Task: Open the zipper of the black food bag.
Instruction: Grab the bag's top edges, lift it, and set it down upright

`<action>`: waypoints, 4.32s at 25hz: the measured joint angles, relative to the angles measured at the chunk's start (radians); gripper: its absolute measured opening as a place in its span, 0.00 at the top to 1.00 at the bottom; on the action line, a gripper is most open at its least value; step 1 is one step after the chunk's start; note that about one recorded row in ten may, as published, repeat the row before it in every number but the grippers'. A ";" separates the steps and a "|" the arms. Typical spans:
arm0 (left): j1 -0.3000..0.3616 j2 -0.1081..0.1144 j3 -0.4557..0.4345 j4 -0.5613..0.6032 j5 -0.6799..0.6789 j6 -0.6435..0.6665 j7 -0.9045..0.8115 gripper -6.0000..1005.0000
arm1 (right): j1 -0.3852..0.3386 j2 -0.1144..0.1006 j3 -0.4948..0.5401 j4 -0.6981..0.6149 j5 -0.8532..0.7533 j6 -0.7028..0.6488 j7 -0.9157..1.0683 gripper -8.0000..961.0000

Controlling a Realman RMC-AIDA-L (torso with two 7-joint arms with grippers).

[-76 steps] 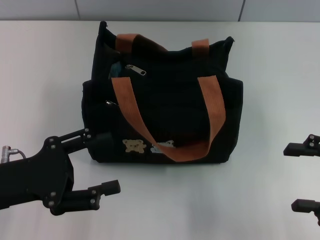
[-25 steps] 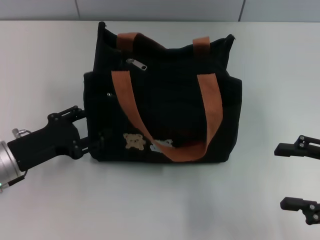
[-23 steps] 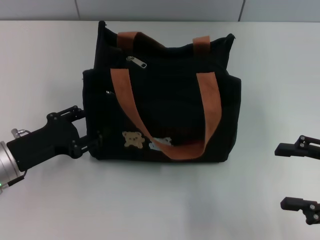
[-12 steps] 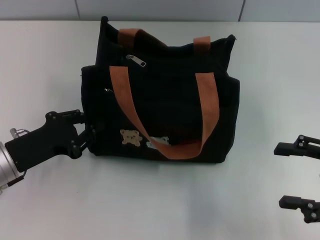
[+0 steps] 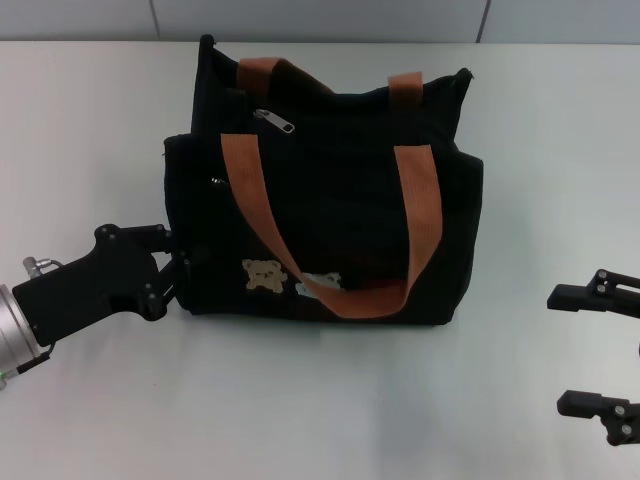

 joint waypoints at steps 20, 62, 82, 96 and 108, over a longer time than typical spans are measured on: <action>0.008 0.006 -0.015 0.011 0.002 0.052 0.068 0.88 | 0.001 0.000 0.000 0.000 0.001 0.001 0.000 0.13; 0.009 -0.002 0.044 0.528 -0.002 0.423 -0.125 0.89 | 0.097 0.070 0.095 0.313 0.224 0.334 -0.622 0.13; -0.006 -0.002 0.045 0.463 -0.004 0.424 -0.113 0.89 | 0.280 0.077 0.115 0.686 0.232 0.590 -1.423 0.14; -0.011 -0.003 0.062 0.458 0.001 0.425 -0.113 0.89 | 0.346 0.077 0.224 0.782 0.226 0.683 -1.538 0.15; -0.011 -0.001 0.062 0.437 0.002 0.425 -0.100 0.89 | 0.325 0.077 0.231 0.782 0.225 0.700 -1.593 0.16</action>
